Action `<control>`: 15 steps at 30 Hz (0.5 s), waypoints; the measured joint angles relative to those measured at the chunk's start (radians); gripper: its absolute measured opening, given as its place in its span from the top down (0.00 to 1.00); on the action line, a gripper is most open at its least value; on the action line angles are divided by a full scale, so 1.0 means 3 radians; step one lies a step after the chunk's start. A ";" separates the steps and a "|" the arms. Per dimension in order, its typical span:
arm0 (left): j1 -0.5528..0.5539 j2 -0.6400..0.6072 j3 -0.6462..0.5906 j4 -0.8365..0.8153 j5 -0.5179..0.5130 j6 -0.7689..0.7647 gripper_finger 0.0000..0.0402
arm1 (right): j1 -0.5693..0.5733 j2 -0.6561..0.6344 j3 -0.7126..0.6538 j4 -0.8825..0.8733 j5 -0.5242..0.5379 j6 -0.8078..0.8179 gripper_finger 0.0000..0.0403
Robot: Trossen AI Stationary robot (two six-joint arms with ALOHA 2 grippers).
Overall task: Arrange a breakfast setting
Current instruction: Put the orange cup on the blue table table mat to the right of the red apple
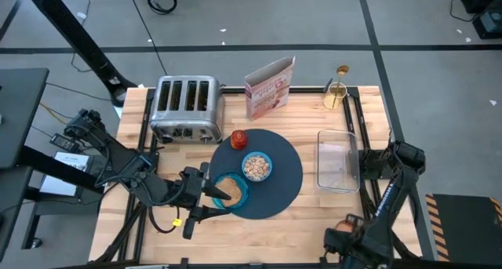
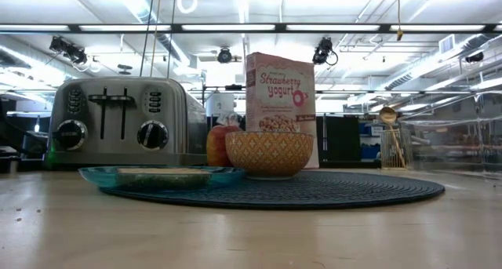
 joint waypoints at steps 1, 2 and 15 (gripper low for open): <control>0.0000 0.0000 0.0000 0.0002 0.0000 0.0000 0.58 | -0.0050 0.0000 0.0002 0.0012 0.0013 -0.0186 0.97; 0.0000 0.0000 0.0000 0.0001 0.0000 0.0000 0.58 | -0.0097 0.0000 0.0003 0.0015 0.0032 -0.0379 0.97; -0.0045 0.0000 0.0000 0.0005 0.0003 -0.0001 0.58 | -0.0647 0.0000 0.0002 -0.0012 0.0364 -0.2785 0.97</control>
